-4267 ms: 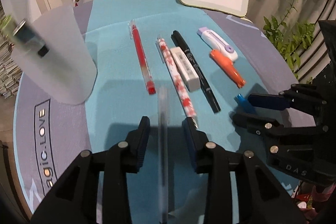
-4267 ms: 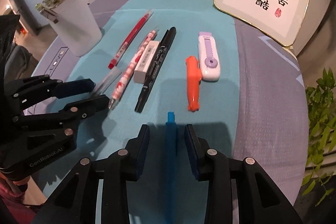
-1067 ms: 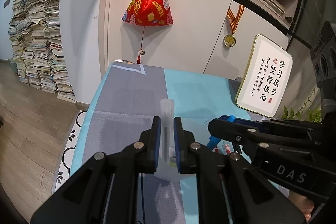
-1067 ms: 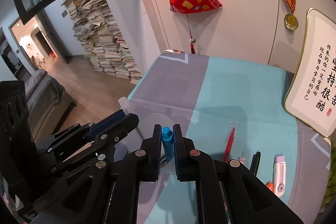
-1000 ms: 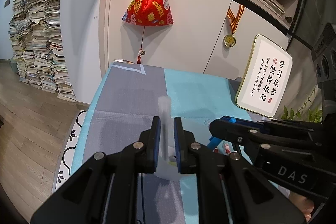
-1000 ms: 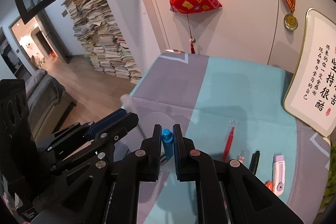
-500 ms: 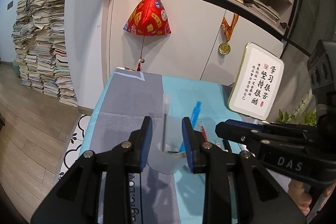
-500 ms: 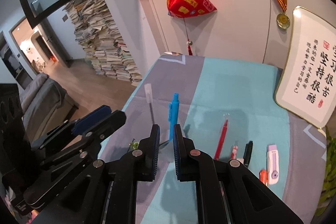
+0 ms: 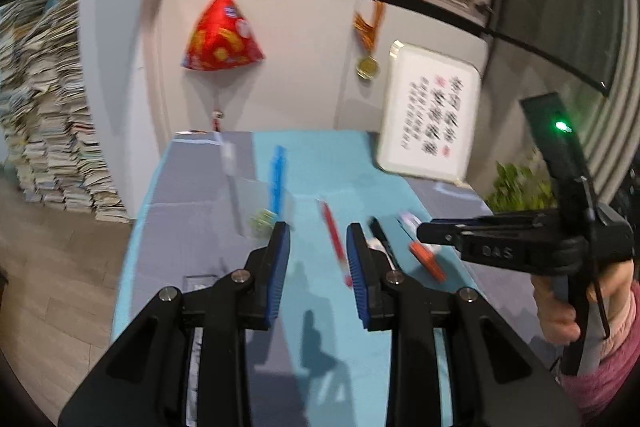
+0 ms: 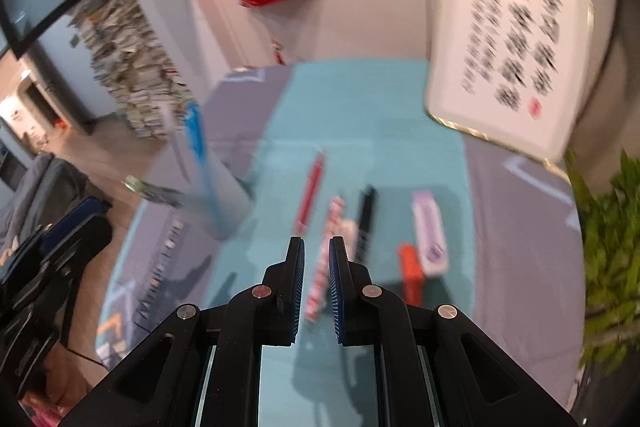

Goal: Organize stationery
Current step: 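Grasp the pink patterned pen with the left gripper while the right gripper grasps the black marker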

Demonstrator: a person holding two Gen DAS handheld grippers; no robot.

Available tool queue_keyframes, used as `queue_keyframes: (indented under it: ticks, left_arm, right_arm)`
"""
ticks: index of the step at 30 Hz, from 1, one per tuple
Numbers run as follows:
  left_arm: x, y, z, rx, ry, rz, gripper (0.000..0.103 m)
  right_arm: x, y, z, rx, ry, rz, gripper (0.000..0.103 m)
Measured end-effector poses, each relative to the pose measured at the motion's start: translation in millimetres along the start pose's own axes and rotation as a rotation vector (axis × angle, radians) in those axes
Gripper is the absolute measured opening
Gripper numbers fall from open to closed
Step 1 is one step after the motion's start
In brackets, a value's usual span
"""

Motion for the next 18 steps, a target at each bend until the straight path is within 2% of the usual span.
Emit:
queue_keyframes:
  ticks: [5, 8, 9, 12, 15, 18]
  left_arm:
    - [-23.3, 22.0, -31.2, 0.099, 0.049, -0.011, 0.027]
    - [-33.6, 36.2, -52.3, 0.163, 0.073, -0.005, 0.027]
    - [-37.1, 41.0, -60.4, 0.186, 0.076, -0.007, 0.027]
    - [-46.1, 52.1, -79.1, 0.241, 0.081, -0.014, 0.027]
    - [-49.4, 57.9, -91.3, 0.268, 0.067, -0.016, 0.027]
    - [-46.8, 61.3, -101.8, 0.296, 0.073, 0.003, 0.027]
  right_arm:
    - [-16.3, 23.6, -16.7, 0.07, 0.03, -0.012, 0.011]
    - [-19.2, 34.9, -24.9, 0.078, -0.005, -0.007, 0.011]
    - [-19.6, 37.9, -27.6, 0.081, -0.005, -0.007, 0.013]
    - [-19.2, 45.8, -37.3, 0.095, 0.02, 0.007, 0.027]
    - [-20.7, 48.3, -42.6, 0.095, 0.049, 0.01, 0.027]
    - [-28.6, 47.5, -45.9, 0.093, 0.016, -0.018, 0.027]
Point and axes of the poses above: each gripper's, at about its wrist camera, not at the fingertips, and z roughly against the way its jaws point, x to its left, y to its underside, the point moved 1 cm from there along -z, roughly the way its jaws point, and after that the axes turned 4 degrees about y, right-handed, at the moved point
